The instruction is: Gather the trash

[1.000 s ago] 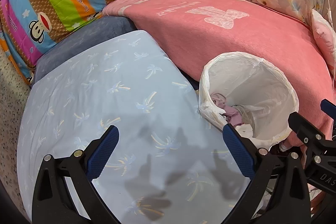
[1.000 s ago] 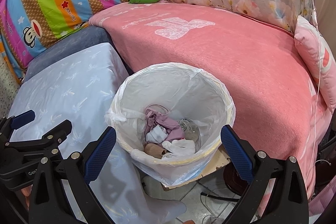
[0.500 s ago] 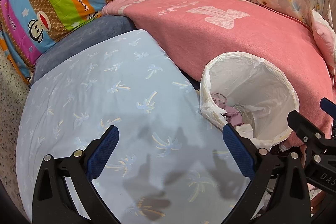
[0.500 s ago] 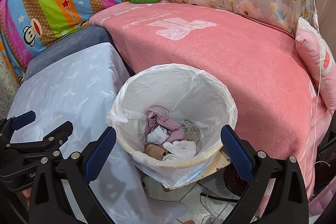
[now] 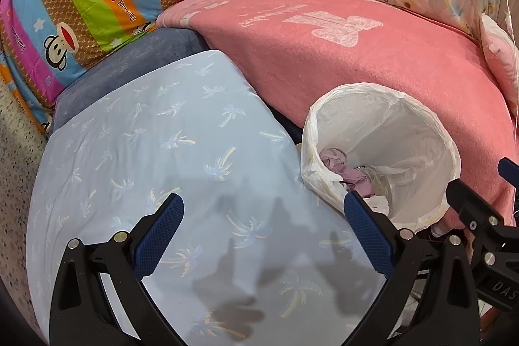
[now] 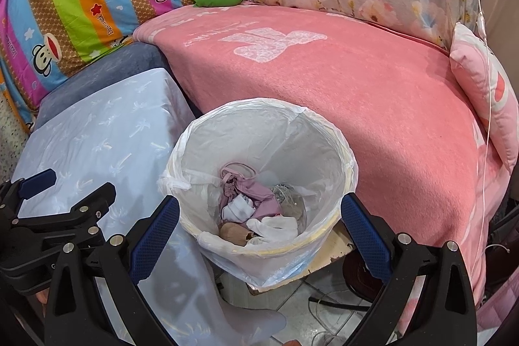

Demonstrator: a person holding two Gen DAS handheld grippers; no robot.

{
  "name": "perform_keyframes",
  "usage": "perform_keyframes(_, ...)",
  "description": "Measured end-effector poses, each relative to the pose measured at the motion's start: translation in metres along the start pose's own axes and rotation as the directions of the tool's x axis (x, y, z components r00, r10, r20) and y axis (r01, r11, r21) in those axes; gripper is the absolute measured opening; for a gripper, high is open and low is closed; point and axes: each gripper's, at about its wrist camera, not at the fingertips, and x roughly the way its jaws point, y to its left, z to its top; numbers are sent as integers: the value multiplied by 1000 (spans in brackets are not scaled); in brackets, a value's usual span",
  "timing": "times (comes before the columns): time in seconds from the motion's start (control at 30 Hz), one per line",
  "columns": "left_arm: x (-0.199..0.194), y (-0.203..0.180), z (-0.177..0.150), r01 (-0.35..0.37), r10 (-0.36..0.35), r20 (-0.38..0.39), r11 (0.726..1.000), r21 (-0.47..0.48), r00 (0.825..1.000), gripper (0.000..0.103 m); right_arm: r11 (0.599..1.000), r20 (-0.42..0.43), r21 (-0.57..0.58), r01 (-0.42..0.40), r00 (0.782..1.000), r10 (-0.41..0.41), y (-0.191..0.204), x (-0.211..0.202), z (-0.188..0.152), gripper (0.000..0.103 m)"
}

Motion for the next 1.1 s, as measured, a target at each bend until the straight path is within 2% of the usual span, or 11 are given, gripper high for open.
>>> perform_keyframes(1.1, 1, -11, -1, 2, -2, -20, 1000, 27, 1000, 95, 1000, 1, 23, 4, 1000, -4, -9, -1, -2, 97)
